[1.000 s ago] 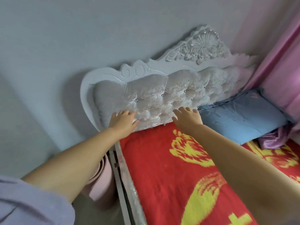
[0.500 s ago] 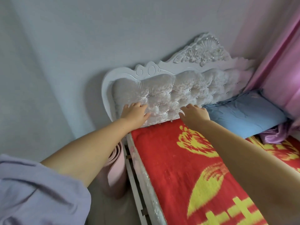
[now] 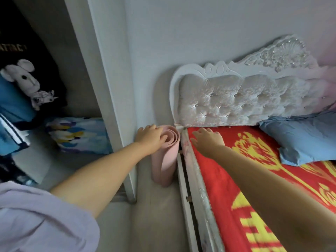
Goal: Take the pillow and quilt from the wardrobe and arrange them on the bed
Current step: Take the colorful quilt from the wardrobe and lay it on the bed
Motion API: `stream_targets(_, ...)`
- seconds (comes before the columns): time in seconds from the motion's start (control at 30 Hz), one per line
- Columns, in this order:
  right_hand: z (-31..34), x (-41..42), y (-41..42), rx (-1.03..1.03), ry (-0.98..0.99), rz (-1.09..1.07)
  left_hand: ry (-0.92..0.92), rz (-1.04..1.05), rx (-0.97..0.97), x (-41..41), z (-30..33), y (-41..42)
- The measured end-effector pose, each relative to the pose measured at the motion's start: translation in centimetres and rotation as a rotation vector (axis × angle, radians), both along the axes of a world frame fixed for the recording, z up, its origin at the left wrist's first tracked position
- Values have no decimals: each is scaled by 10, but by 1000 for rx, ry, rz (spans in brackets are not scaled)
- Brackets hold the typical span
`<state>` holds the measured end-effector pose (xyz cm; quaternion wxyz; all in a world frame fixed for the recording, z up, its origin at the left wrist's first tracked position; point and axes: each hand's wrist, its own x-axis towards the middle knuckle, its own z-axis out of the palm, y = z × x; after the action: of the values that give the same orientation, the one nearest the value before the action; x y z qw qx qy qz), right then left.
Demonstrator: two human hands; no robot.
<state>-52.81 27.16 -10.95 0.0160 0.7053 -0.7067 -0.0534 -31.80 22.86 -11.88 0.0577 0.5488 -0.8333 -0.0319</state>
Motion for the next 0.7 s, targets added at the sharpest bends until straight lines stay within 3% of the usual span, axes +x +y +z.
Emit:
stream_targets(0.37,-25,271,17,54,-7,373,-80,360,42,290,-19,79)
stream_targets(0.57,-28,409,20,38,-108,383,-118,395,14,421,-12,102)
stream_targets(0.7,-35,460,12,22,-154,383,-111,410,20,467,-13,86)
